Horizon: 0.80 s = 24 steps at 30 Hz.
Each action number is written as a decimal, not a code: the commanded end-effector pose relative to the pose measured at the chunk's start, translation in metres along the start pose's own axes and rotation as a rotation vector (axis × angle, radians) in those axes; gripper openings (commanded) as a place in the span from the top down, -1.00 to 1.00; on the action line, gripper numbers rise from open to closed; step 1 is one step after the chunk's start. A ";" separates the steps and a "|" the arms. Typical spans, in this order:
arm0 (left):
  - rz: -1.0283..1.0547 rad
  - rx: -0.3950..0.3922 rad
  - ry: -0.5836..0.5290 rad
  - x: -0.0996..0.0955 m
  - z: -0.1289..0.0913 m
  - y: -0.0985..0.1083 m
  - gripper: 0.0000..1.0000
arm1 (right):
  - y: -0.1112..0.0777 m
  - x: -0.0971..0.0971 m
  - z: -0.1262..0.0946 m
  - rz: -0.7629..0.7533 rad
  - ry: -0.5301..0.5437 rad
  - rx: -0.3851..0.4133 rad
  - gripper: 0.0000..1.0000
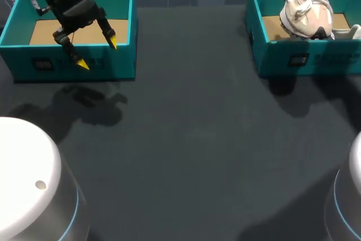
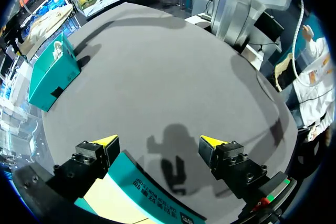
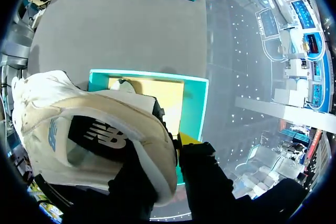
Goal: Take the shoe out of the shoebox, open the shoe tongue, remove and reinsert the insole, then place the shoe into the shoebox
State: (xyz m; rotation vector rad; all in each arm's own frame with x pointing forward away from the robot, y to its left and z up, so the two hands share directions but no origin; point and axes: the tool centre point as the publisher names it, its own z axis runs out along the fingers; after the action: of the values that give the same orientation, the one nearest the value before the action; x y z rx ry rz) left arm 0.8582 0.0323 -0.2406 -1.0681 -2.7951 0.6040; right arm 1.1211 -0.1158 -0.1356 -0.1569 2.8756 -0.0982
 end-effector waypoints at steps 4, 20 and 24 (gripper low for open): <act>0.000 -0.002 0.000 0.001 0.000 0.000 -1.00 | 0.001 -0.004 -0.002 -0.001 0.016 0.004 1.00; 0.000 -0.002 0.000 0.001 0.000 0.000 -1.00 | -0.095 -0.016 0.020 0.021 0.000 0.014 1.00; 0.000 -0.002 0.000 0.001 0.000 0.000 -1.00 | -0.117 -0.019 0.030 -0.009 0.012 0.024 1.00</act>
State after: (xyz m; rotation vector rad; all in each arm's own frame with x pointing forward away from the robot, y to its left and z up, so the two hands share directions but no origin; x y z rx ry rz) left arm 0.8582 0.0325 -0.2406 -1.0677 -2.7953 0.6040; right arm 1.1519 -0.2208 -0.1474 -0.1484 2.8769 -0.1598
